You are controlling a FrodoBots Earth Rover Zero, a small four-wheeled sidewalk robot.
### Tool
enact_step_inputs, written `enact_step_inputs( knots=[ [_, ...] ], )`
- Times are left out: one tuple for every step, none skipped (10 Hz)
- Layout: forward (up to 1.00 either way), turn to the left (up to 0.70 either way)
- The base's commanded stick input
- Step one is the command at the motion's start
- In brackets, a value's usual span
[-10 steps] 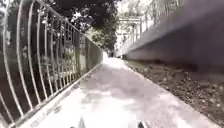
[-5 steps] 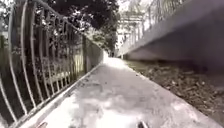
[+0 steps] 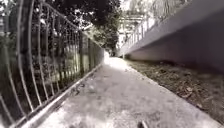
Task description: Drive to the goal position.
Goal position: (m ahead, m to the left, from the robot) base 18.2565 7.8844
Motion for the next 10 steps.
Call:
enact_step_inputs(
  knots=[
    [0.85,-0.18],
    [0.85,-0.31],
    [0.85,-0.2],
    [0.85,-0.09],
    [0.85,0.0],
    [0.85,0.0],
    [0.85,0.0],
    [0.85,0.0],
    [0.85,0.0],
    [0.85,0.0]
  ],
)
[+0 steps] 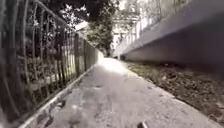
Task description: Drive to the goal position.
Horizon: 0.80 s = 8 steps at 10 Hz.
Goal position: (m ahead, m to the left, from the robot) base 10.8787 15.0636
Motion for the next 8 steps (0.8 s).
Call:
enact_step_inputs(
  knots=[
    [0.85,0.0],
    [0.85,0.0],
    [0.85,0.0],
    [0.85,0.0],
    [0.85,0.0],
    [0.85,0.0],
    [0.85,0.0],
    [0.85,0.0]
  ],
)
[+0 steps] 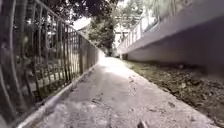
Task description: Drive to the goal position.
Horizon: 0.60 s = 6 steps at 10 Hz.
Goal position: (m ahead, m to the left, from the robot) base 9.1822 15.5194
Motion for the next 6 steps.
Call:
enact_step_inputs(
  knots=[
    [0.85,0.0],
    [0.85,0.0],
    [0.85,0.0],
    [0.85,0.0],
    [0.85,0.0],
    [0.85,0.0]
  ],
)
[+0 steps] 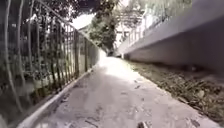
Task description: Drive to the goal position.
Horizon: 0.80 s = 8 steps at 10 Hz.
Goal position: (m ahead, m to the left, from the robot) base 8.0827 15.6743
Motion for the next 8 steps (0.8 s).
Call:
enact_step_inputs(
  knots=[
    [0.85,0.0],
    [0.85,0.0],
    [0.85,0.0],
    [0.85,0.0],
    [0.85,0.0],
    [0.85,0.0],
    [0.85,0.0],
    [0.85,0.0]
  ],
)
